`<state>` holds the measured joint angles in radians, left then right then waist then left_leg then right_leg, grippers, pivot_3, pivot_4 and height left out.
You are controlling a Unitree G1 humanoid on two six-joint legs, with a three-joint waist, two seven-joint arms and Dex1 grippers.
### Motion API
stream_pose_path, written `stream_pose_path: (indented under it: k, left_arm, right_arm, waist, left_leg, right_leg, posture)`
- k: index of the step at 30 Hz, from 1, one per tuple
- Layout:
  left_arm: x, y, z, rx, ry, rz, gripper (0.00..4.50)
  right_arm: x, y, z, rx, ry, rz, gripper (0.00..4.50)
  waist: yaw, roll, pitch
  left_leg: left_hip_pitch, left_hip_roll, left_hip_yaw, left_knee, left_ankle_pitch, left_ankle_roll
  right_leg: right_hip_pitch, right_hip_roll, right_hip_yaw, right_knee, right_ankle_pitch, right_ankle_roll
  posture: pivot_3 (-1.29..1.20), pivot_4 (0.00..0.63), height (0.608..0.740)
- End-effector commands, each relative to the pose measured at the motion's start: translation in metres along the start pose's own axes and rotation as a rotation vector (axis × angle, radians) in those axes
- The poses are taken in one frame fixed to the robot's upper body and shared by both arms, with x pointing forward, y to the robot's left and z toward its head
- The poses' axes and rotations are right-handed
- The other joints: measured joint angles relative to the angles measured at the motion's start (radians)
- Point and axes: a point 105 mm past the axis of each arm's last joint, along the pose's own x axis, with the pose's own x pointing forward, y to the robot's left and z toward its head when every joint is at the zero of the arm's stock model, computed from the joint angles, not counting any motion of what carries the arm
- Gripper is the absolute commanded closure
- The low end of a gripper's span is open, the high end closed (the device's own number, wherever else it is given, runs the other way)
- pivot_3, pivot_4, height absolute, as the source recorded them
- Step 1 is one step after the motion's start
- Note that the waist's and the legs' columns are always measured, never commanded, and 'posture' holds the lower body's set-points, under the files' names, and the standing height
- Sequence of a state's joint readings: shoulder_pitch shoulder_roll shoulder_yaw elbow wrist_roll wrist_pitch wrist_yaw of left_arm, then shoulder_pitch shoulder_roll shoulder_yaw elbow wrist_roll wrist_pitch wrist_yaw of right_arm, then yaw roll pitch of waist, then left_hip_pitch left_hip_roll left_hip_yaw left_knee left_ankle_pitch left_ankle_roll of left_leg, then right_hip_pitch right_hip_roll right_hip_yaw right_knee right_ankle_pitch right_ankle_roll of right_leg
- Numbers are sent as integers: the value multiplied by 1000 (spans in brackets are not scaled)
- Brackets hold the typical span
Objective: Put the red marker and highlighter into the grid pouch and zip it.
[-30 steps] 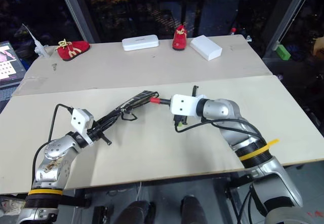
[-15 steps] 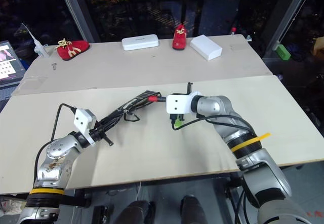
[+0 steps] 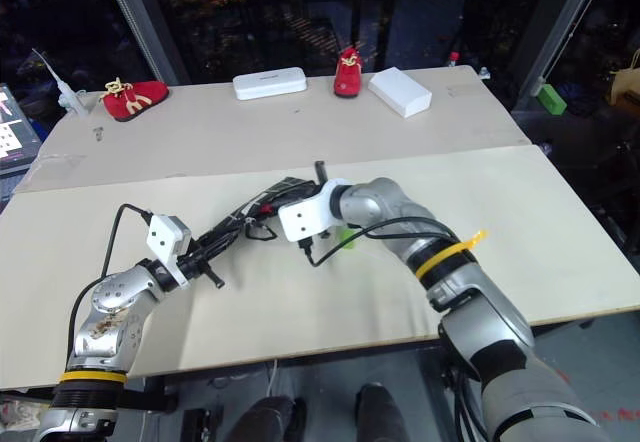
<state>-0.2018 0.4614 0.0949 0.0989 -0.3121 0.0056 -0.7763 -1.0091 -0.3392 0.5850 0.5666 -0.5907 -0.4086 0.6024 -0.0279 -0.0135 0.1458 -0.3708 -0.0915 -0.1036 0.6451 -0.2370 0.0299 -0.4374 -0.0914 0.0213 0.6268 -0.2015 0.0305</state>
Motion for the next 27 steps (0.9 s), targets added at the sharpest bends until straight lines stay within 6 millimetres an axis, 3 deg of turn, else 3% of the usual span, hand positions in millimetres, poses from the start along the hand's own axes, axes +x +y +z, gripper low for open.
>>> stream_pose_path:
  k: [1,5,9,11,13,14,20,23,27]
  left_arm:
    - [2,0,12,33,-34,-8,4500]
    - [2,-1,13,30,-40,-5,4500]
    - [0,0,13,26,-43,3,4500]
    - [-1,0,13,25,-44,6,4500]
    - [-1,0,13,21,-45,8,4500]
    - [0,0,13,19,-46,9,4500]
    - [3,0,13,11,-49,7,4500]
    - [3,1,13,8,-51,11,4500]
    - [1,4,12,6,-49,31,4500]
  right_arm:
    - [14,-7,22,-88,-84,-16,3981]
    - [26,4,33,-99,-131,13,3981]
    - [27,10,25,-80,-123,15,3981]
    - [25,8,17,-62,-104,-2,2980]
    - [21,3,7,-53,-76,-39,2405]
    - [18,-1,1,-35,-58,-55,2405]
    - [-18,-30,-27,160,-52,-159,2405]
    - [-46,-37,-32,425,-125,-176,2405]
    - [-84,-30,-28,783,-223,-145,2405]
  waist:
    - [-2,0,0]
    - [-7,0,0]
    - [-9,0,0]
    - [-12,0,0]
    - [-14,0,0]
    - [-14,0,0]
    - [-14,0,0]
    - [-14,0,0]
    - [-9,0,0]
  left_leg:
    - [0,0,0,0,0,0]
    - [0,0,0,0,0,-1]
    - [0,0,0,0,0,-1]
    - [0,0,0,0,0,-1]
    - [0,0,0,0,0,-1]
    - [0,0,0,0,0,-1]
    - [0,0,0,0,0,-1]
    - [0,1,0,0,0,-1]
    - [0,1,-1,0,-2,1]
  right_leg:
    - [0,0,0,0,0,0]
    - [-1,0,0,1,0,0]
    - [-1,0,0,1,0,0]
    - [-1,1,0,1,0,0]
    - [-1,1,1,2,0,0]
    - [-1,1,1,2,0,0]
    - [-1,1,1,1,0,0]
    - [-1,1,1,1,0,0]
    - [1,1,1,0,0,0]
  posture:
    - [0,150,740]
    - [0,150,740]
    - [0,150,740]
    - [0,150,740]
    - [0,150,740]
    - [0,150,740]
    - [0,150,740]
    - [0,150,740]
    - [0,150,740]
